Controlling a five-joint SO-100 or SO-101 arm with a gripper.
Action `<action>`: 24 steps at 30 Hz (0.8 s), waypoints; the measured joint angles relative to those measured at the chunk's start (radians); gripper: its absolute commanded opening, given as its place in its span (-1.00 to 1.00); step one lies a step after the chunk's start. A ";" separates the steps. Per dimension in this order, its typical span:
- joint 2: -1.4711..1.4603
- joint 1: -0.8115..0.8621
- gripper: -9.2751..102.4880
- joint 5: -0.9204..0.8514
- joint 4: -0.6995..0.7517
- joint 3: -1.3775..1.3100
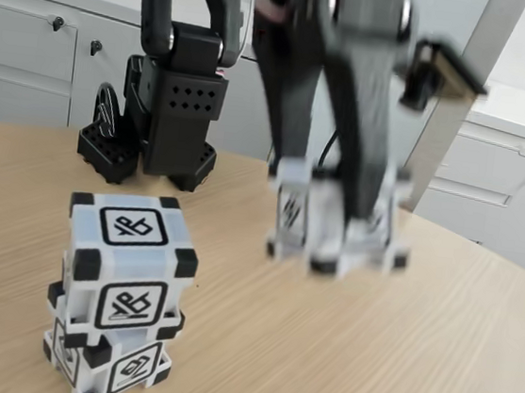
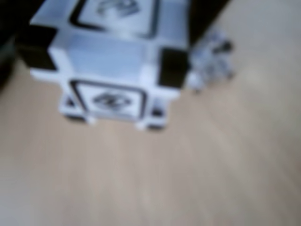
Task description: Stack cubes from left to right.
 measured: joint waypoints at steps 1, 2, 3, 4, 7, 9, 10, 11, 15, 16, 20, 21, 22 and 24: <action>0.031 0.000 -0.52 0.005 0.000 0.000; 0.061 0.003 -0.52 0.009 0.000 0.000; 0.087 0.012 -0.53 0.009 0.002 0.000; 0.110 0.029 -0.53 0.012 0.002 0.000; 0.172 0.103 -0.52 0.012 -0.005 0.000; 0.198 0.153 -0.52 0.003 -0.005 0.000; 0.206 0.176 -0.52 -0.003 -0.005 0.000; 0.209 0.199 -0.52 -0.009 -0.005 0.000; 0.212 0.252 -0.51 -0.037 -0.003 0.000; 0.212 0.256 -0.51 -0.043 -0.003 0.000; 0.212 0.262 -0.52 -0.061 -0.003 0.000; 0.212 0.264 -0.52 -0.061 -0.003 0.000; 0.212 0.270 -0.52 -0.061 -0.002 0.000; 0.212 0.290 -0.53 -0.071 0.025 0.000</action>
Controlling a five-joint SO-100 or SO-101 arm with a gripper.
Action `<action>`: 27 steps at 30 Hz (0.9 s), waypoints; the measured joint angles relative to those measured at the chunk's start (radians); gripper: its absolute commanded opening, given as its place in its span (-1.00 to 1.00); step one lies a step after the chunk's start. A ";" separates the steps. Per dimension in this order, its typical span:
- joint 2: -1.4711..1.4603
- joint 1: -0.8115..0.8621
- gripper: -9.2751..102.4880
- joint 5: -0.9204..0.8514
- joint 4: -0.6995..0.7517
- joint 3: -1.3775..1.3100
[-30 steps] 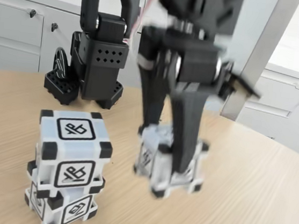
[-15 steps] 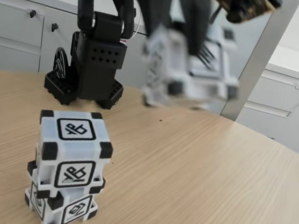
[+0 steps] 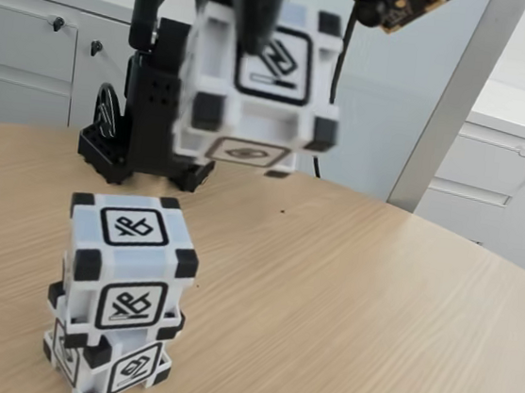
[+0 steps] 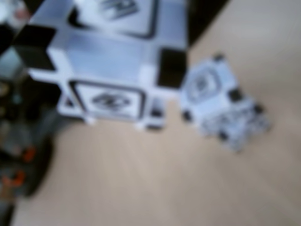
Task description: Stack cubes from left to right.
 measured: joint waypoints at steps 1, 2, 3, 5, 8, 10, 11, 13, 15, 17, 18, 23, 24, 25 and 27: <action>0.000 0.015 -0.53 -0.008 0.018 0.000; 0.000 0.026 -0.53 -0.017 0.038 0.000; 0.000 0.035 -0.53 -0.025 0.064 0.000; 0.000 0.044 -0.53 -0.041 0.098 0.000; 0.000 0.046 -0.53 -0.051 0.114 0.000; 0.000 0.046 -0.53 -0.054 0.115 0.000; 0.000 0.048 -0.53 -0.055 0.120 0.000; 0.000 0.052 -0.53 -0.061 0.123 0.000; 0.000 0.052 -0.53 -0.064 0.123 0.000; 0.000 0.052 -0.54 -0.064 0.123 0.000; 0.000 0.058 -0.54 -0.064 0.123 0.000; 0.000 0.170 -0.54 -0.061 0.123 0.000; 0.000 0.189 -0.54 -0.061 0.123 0.000; 0.000 0.199 -0.54 -0.066 0.123 0.000; 0.000 0.204 -0.53 -0.066 0.123 0.000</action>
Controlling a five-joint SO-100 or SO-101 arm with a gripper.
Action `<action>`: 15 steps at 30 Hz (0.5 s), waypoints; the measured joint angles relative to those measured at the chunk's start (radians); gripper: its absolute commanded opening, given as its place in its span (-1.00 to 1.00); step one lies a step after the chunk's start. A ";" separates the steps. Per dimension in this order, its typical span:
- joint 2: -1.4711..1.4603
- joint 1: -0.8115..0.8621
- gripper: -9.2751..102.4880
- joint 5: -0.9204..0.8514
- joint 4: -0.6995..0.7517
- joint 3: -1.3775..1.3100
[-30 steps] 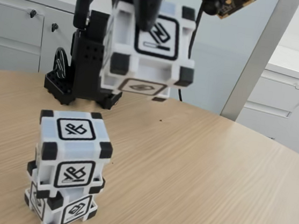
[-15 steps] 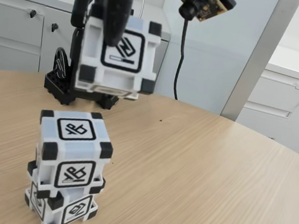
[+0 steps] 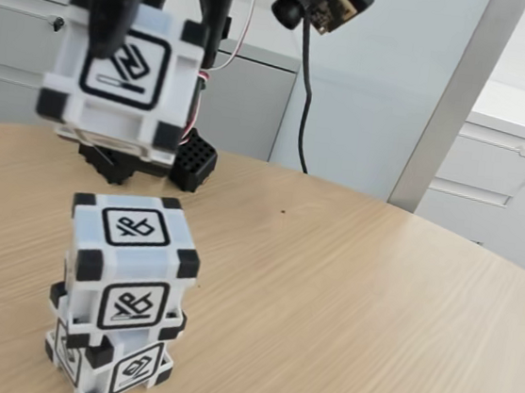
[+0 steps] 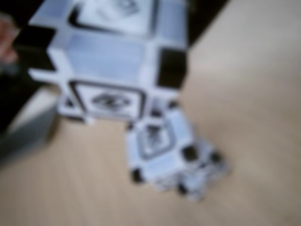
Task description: Stack cubes from left to right.
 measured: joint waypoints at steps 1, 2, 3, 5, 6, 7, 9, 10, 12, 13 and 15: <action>0.000 -0.006 -0.53 -0.002 0.000 0.000; 0.000 -0.006 -0.53 -0.008 0.000 0.000; 0.000 -0.002 -0.53 -0.014 0.000 0.000; 0.000 0.008 -0.53 -0.025 0.000 0.000; 0.000 0.006 -0.53 -0.029 0.000 0.000; 0.000 0.005 -0.53 -0.032 0.000 0.000; 0.000 0.002 -0.53 -0.043 0.000 0.000; 0.000 0.002 -0.53 -0.049 0.000 0.000; 0.000 0.002 -0.53 -0.063 0.000 0.000; 0.000 0.000 -0.53 -0.071 0.000 0.000; 0.000 -0.003 -0.54 -0.084 0.003 0.000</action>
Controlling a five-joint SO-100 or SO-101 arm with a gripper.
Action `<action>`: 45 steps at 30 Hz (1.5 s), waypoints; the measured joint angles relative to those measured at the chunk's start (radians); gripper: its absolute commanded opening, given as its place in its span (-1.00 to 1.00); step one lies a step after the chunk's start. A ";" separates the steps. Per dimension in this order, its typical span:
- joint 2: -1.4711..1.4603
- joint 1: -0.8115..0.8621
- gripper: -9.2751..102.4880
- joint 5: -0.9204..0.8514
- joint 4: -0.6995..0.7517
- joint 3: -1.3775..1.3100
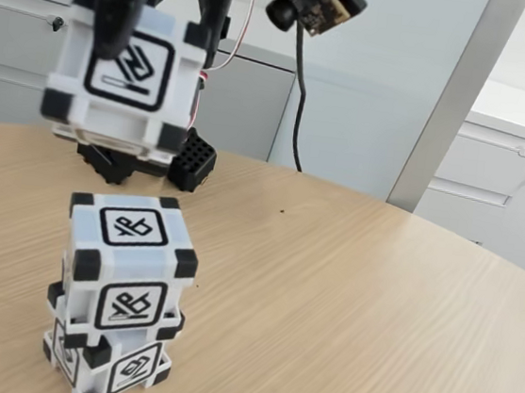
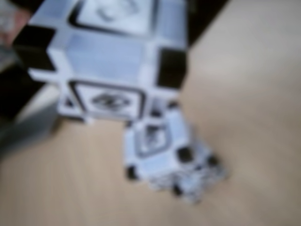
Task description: Stack cubes from left to right.
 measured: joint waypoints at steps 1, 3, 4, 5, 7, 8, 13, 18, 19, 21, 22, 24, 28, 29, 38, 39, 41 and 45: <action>0.000 -0.009 -0.54 -0.002 0.000 0.000; 0.000 -0.040 -0.54 -0.002 0.000 0.000; 0.000 -0.043 -0.54 -0.002 0.000 0.000; 0.000 -0.043 -0.54 -0.002 0.000 0.000; 0.000 -0.034 -0.54 -0.008 0.000 0.000; 0.000 -0.037 -0.54 -0.014 0.000 0.000; 0.000 -0.046 -0.54 -0.020 0.000 0.000; 0.003 -0.048 -0.55 -0.038 0.000 0.021; 0.003 -0.048 -0.55 -0.041 0.000 0.031; 0.005 -0.048 -0.55 -0.049 0.000 0.049; 0.005 -0.048 -0.55 -0.049 0.000 0.054; 0.005 -0.044 -0.55 -0.049 0.000 0.057; 0.005 -0.043 -0.55 -0.051 0.000 0.057; 0.005 -0.043 -0.55 -0.052 0.000 0.057; 0.003 -0.040 -0.55 -0.069 0.000 0.057; 0.003 -0.038 -0.55 -0.069 0.000 0.057; 0.003 -0.038 -0.55 -0.069 -0.002 0.057; 0.003 -0.040 -0.54 -0.069 -0.002 0.057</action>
